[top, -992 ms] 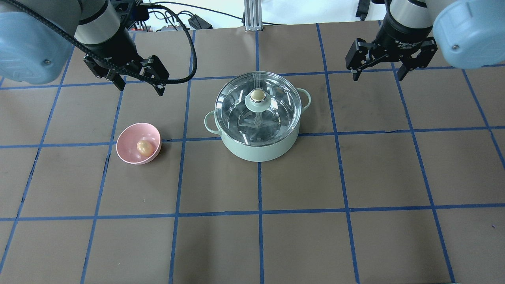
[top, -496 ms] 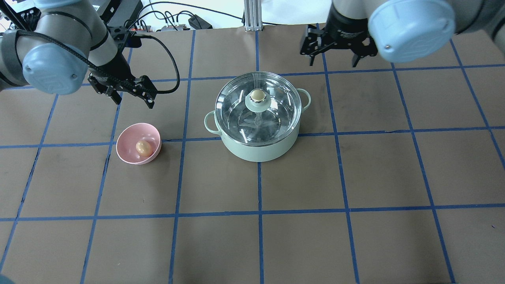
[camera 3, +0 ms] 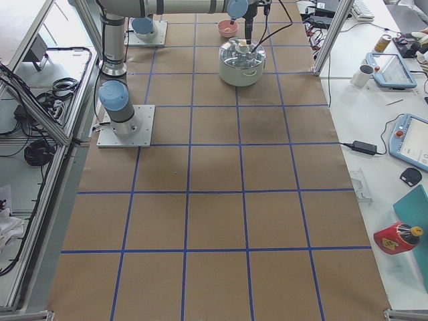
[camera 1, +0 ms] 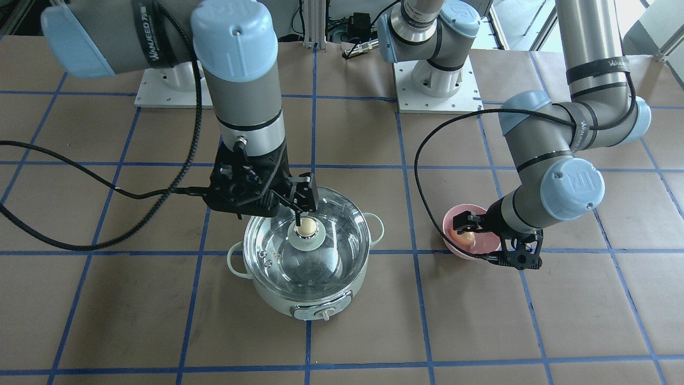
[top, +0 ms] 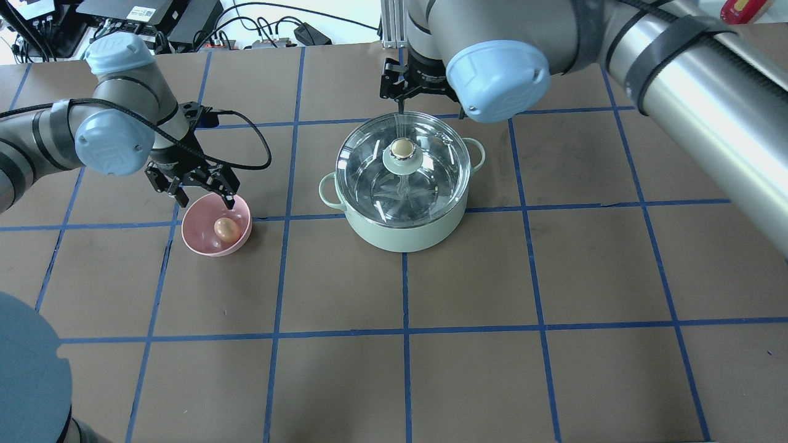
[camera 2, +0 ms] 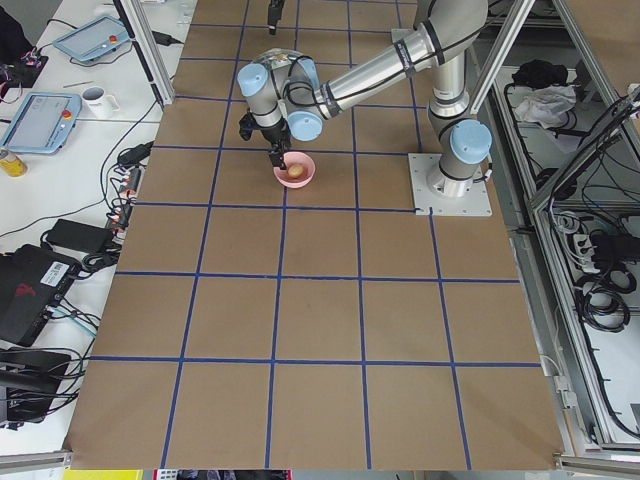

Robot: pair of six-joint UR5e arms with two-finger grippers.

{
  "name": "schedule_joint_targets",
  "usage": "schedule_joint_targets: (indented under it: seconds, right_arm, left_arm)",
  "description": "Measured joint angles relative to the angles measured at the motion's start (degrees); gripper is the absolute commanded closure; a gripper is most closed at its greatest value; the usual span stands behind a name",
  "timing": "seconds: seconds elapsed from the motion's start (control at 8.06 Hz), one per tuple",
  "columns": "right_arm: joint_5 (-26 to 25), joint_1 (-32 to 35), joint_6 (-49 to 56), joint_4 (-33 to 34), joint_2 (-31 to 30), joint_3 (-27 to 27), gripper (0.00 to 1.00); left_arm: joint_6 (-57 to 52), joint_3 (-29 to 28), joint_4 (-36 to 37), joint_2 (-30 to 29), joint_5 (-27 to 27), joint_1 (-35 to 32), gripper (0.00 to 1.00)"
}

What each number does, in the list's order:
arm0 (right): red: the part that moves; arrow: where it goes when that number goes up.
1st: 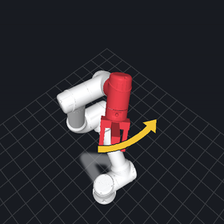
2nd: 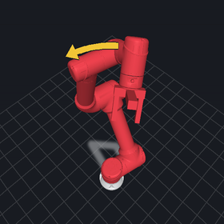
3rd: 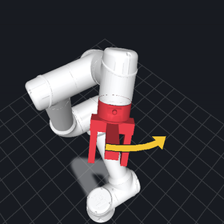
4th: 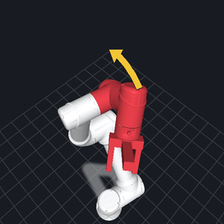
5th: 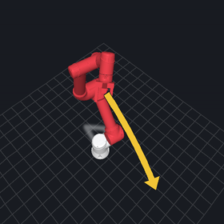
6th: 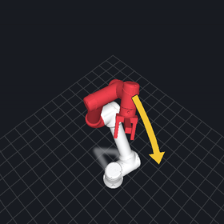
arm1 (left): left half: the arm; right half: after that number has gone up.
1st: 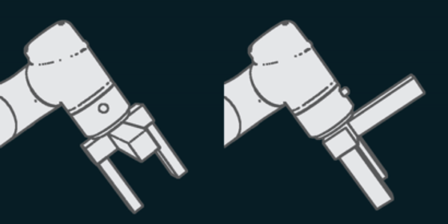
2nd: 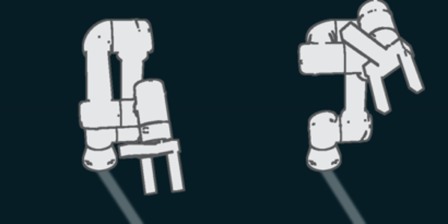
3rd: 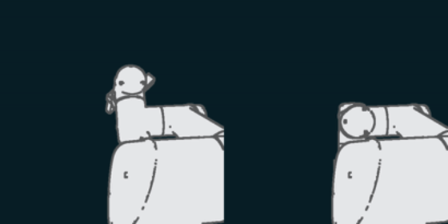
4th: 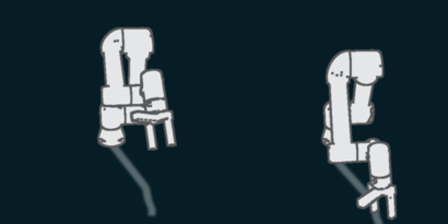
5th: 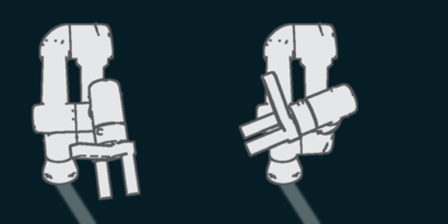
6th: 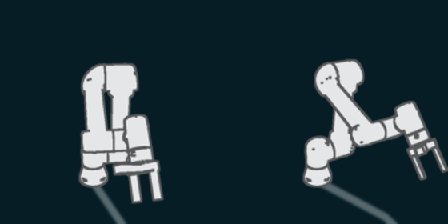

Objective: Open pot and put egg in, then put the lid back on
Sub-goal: 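Grasp the egg with the left gripper while the right gripper grasps the lid knob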

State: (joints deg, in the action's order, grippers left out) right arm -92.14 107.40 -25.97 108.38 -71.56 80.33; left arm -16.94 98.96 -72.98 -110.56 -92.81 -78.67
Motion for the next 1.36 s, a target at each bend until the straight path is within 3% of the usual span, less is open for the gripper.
schedule_joint_targets:
  seconds: [0.25,0.74,0.87,0.99,1.36]
  right_arm:
    - [0.06,2.54,-2.27,2.21,4.33,-1.85,0.00]
    - [0.29,3.73,-2.73,2.79,6.64,-0.56,0.01]
    - [0.31,3.75,-2.75,2.73,6.76,-0.37,0.10]
    - [0.38,3.77,-2.76,2.59,6.82,-0.23,0.29]
    - [0.69,3.78,-2.69,2.22,6.92,-0.17,0.73]
  left_arm:
    - [0.23,2.17,0.61,-0.95,-0.34,1.91,0.00]
    - [5.02,2.96,0.83,-1.78,0.02,2.13,0.00]
    - [5.78,2.98,0.95,-1.91,0.15,2.02,0.00]
    - [6.69,2.91,1.03,-1.93,0.22,1.43,0.00]
    - [7.19,2.36,1.63,-2.37,0.26,0.67,0.00]
